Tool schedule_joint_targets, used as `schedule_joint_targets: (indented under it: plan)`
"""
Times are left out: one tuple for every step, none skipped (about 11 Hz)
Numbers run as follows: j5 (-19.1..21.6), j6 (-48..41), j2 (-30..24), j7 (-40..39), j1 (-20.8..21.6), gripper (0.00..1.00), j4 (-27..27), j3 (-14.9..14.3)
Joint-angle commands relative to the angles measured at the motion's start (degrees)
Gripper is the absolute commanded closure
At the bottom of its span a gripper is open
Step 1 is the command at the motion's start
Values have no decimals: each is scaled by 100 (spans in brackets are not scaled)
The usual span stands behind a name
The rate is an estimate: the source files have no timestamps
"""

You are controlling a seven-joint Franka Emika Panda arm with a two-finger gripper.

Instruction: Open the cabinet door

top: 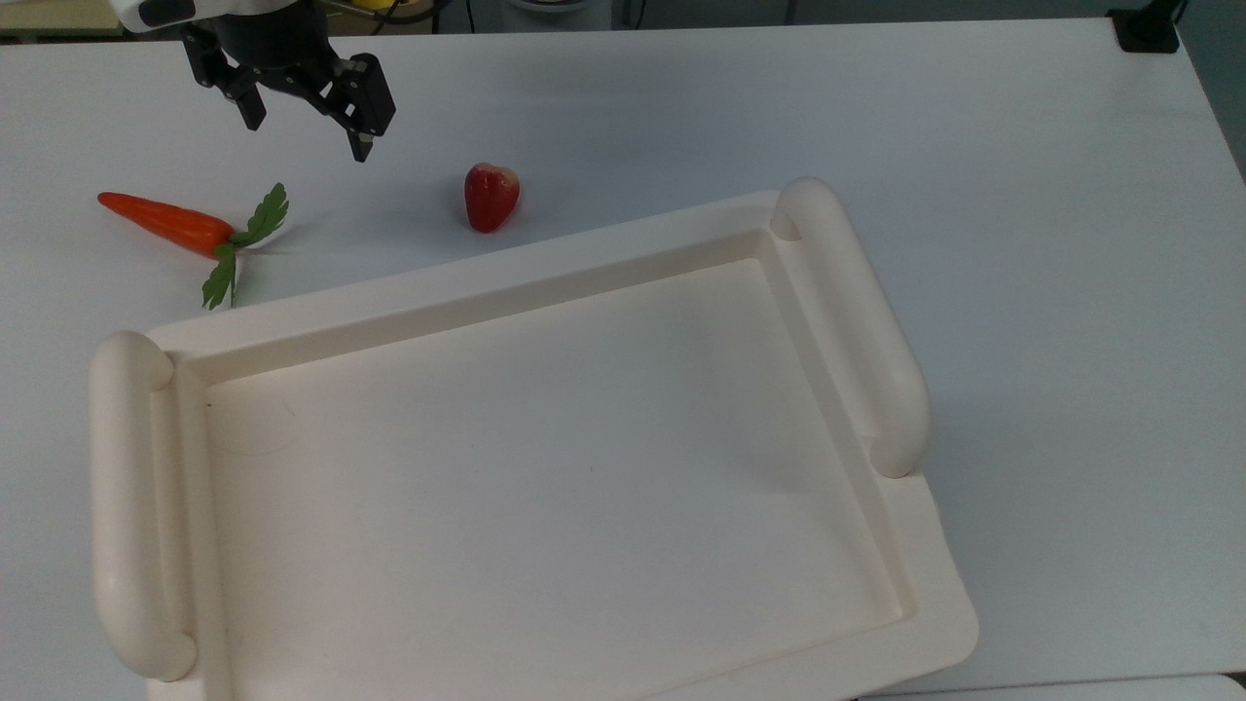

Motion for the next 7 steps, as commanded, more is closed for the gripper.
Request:
schedule_joint_targets:
  plan:
    - [-64,-272,-183,33,-14,0,-71,1]
    - [-29,-273,-218,6,-32,0,-71,1]
    - [6,-273,-236,6,-84,0,-71,1]
    - [15,-273,-253,6,-93,0,-71,9]
    - [24,-273,-253,6,-93,0,-71,1]
    - [24,-273,-271,6,-93,0,-71,1]
    - [24,-273,-288,6,-102,0,-62,1]
